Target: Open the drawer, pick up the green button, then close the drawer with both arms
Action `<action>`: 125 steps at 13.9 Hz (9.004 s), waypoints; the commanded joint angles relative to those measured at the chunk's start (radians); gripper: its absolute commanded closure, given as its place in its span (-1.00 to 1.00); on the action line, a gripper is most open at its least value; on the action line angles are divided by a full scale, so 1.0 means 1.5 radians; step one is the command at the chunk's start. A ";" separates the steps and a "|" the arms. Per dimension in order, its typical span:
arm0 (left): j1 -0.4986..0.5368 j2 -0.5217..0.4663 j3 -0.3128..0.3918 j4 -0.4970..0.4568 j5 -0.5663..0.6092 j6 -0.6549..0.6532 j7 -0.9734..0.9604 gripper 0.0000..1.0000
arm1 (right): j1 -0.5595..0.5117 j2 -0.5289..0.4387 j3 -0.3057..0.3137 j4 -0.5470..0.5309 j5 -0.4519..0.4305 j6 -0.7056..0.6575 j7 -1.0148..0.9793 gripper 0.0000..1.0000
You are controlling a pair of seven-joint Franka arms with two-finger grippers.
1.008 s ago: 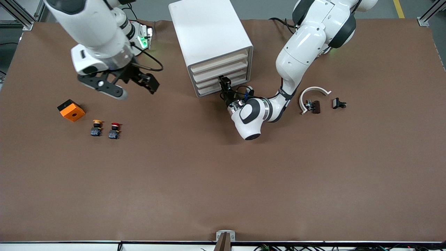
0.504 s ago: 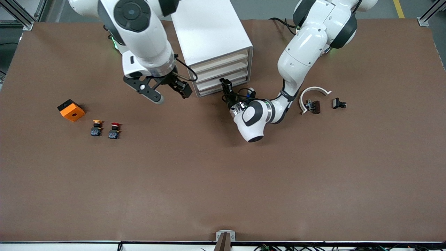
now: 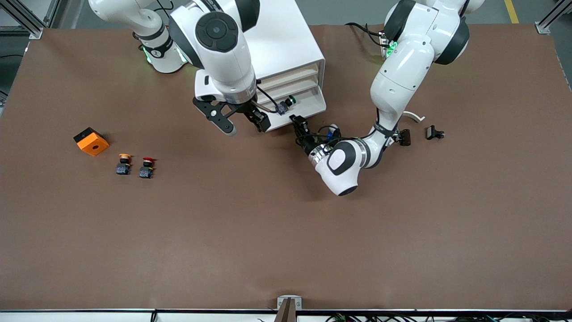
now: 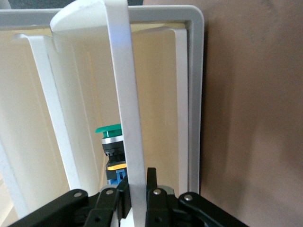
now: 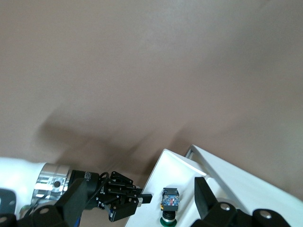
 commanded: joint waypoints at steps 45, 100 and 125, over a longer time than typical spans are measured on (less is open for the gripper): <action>0.028 -0.295 0.241 0.055 0.511 0.246 1.107 -1.00 | 0.025 0.144 -0.007 -0.006 0.171 0.027 -0.058 0.49; 0.029 -0.337 -0.022 -0.206 0.646 0.438 0.806 -1.00 | -0.384 0.096 -0.012 -0.322 -0.056 0.296 -0.841 -1.00; 0.431 -0.742 -0.017 -0.165 0.687 0.061 1.224 -1.00 | -0.468 -0.166 -0.011 0.028 -0.051 -0.163 -0.989 -1.00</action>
